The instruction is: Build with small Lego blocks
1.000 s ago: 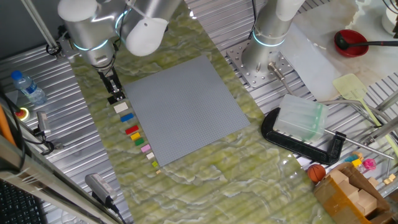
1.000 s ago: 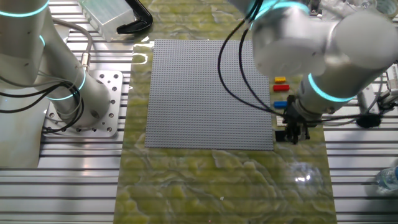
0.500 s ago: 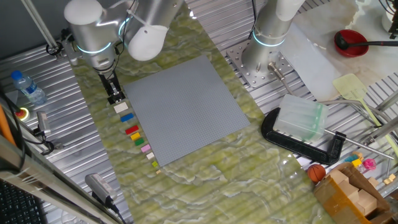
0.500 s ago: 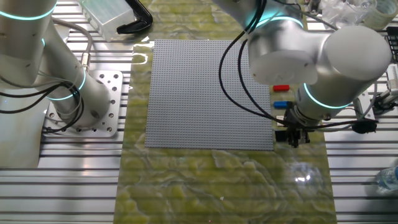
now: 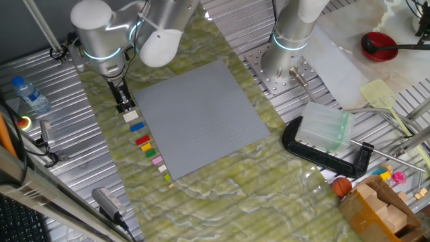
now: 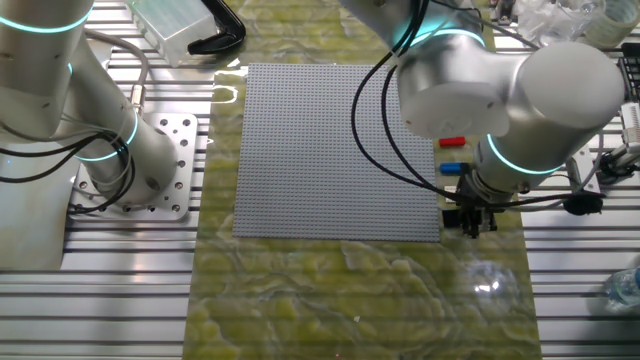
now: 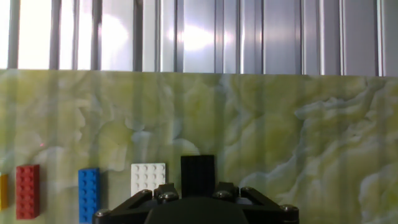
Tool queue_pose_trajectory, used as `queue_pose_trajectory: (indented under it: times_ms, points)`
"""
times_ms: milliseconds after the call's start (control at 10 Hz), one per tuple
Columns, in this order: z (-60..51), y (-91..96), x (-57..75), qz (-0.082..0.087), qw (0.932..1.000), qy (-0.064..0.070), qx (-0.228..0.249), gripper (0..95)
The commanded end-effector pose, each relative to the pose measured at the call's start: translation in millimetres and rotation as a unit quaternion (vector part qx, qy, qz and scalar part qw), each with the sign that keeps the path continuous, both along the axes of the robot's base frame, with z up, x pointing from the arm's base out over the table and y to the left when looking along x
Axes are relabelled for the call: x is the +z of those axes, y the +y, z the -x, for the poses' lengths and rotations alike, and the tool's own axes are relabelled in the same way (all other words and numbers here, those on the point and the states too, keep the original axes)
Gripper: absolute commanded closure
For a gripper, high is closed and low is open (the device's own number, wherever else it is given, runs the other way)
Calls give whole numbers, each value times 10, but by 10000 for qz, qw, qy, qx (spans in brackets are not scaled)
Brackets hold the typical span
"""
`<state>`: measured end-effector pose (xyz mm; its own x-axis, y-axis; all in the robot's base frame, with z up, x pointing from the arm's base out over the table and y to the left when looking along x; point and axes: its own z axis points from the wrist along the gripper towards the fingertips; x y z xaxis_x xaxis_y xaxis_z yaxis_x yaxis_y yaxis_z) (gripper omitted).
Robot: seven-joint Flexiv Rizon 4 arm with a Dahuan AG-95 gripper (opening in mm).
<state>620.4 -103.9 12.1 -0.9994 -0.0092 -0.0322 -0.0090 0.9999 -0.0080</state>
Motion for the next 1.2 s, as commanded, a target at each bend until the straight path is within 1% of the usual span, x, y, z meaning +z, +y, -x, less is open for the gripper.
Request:
queue_pose_trajectory:
  times_ms: [100,400,600,700,1000,1200]
  points:
    - [7,0,4,-1,10000,-5,15,570]
    - [-5,4,4,-4,10000,29,39,570]
    - [-22,-3,-37,3,10000,31,37,570]
    - [-32,-1,-36,6,10000,35,33,570]
    - [-48,4,-25,1,9999,109,43,570]
    - [-74,2,-6,2,9998,191,29,570]
